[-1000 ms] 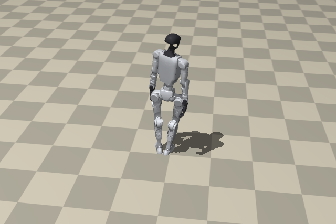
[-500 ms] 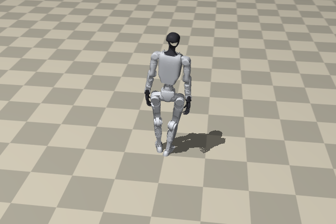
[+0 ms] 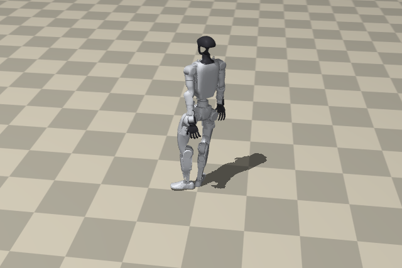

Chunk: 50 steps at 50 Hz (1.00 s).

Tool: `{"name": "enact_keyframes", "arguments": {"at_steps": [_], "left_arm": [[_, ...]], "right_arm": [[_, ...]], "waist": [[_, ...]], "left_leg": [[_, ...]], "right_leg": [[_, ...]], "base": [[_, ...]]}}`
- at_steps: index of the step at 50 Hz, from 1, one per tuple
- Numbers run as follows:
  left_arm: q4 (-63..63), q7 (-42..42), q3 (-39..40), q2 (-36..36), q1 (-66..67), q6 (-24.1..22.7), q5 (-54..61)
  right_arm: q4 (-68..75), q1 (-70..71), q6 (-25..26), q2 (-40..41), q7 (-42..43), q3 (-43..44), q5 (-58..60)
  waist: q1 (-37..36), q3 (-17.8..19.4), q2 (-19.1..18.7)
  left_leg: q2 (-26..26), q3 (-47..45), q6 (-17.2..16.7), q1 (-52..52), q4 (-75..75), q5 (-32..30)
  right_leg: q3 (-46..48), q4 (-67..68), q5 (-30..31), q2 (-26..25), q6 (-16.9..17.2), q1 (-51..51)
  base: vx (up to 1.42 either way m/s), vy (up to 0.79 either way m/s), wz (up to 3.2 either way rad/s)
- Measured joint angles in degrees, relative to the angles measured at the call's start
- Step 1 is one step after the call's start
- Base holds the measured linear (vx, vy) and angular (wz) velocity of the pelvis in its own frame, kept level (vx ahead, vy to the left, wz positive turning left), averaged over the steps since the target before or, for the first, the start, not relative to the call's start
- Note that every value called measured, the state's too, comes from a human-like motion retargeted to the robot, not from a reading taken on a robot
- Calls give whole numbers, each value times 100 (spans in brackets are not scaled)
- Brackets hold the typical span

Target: In place motions

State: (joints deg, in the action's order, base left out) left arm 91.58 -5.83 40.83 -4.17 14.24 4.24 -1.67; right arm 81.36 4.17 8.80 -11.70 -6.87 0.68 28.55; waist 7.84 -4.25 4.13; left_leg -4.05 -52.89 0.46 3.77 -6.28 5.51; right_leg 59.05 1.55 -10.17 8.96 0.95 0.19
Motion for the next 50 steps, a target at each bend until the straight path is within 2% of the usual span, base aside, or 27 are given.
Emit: {"name": "enact_keyframes", "arguments": {"at_steps": [3,4,5,7,10,13,19,30,36,39,42,44,46,50], "left_arm": [[48,-30,102,45,-17,27,82],[41,-32,93,54,-34,29,75],[29,-34,72,62,-53,30,62],[-38,-64,8,92,-97,29,-21],[-219,-177,-100,100,-230,50,-210],[-541,-281,-367,32,-377,6,-396],[-1047,-340,-794,-101,-621,-103,-766],[-942,-500,-830,-53,-582,-97,-764],[-625,-493,-899,-82,-505,-50,-855],[-413,-453,-962,-131,-538,9,-920],[-199,-417,-1026,-205,-627,61,-984],[-113,-436,-1055,-271,-686,112,-1057],[-77,-439,-1084,-324,-738,145,-1111],[-163,-467,-1143,-392,-798,153,-1145]], "right_arm": [[-130,86,-64,116,-63,-18,-183],[-153,114,-82,151,-92,-38,-233],[-169,143,-100,184,-122,-62,-278],[-139,202,-127,239,-180,-168,-302],[-11,317,-121,368,-211,-370,-233],[152,371,-135,487,-117,-529,-213],[366,331,-155,528,-126,-655,17],[550,-9,-114,330,34,-325,49],[537,-283,-76,173,102,-29,6],[477,-427,-82,136,124,143,-50],[438,-511,-82,142,133,269,-143],[445,-519,-74,178,132,290,-205],[459,-503,-63,237,128,284,-234],[413,-452,-80,362,83,162,-236]], "waist": [[-52,-35,-103],[-97,-35,-177],[-146,-33,-263],[-243,-64,-337],[-187,-156,-405],[-108,-132,-392],[-364,-30,-293],[-334,-121,-368],[-184,-91,-554],[-60,-39,-772],[49,16,-1020],[192,7,-1060],[367,-10,-1091],[593,-51,-1062]], "left_leg": [[-7,284,106,-133,313,-704],[11,505,7,-156,455,-808],[34,758,-156,-173,604,-809],[184,872,-51,-172,853,-792],[196,451,-96,-153,1015,-849],[211,835,-80,-30,861,-755],[328,956,2,-93,808,-591],[481,1177,50,-222,903,-305],[421,1364,88,-335,937,-190],[236,1489,93,-366,957,-193],[-16,1594,85,-349,982,-235],[-39,1744,119,-251,978,-264],[-51,1970,156,-113,959,-297],[-12,2255,176,107,930,-350]], "right_leg": [[72,47,-6,-94,73,15],[68,68,-15,-171,85,19],[62,92,-26,-263,94,24],[-56,126,-17,-317,106,2],[-102,127,1,-352,130,-80],[-79,109,33,-322,151,-69],[-123,120,189,-218,146,41],[167,301,562,-96,268,263],[487,760,911,4,281,461],[477,1308,1284,75,99,458],[75,2133,1292,179,-191,218],[-655,2681,990,207,110,-211],[-1389,2948,652,16,379,-629],[-2319,2599,97,-560,554,-1039]], "base": [[24,-1,22],[21,1,-9],[26,2,-23],[26,0,-27],[18,-3,9],[17,-6,36],[22,-5,-7],[29,-9,7],[34,-9,41],[25,-10,68],[20,-13,63],[10,-17,79],[4,-19,89],[-2,-18,64]]}}
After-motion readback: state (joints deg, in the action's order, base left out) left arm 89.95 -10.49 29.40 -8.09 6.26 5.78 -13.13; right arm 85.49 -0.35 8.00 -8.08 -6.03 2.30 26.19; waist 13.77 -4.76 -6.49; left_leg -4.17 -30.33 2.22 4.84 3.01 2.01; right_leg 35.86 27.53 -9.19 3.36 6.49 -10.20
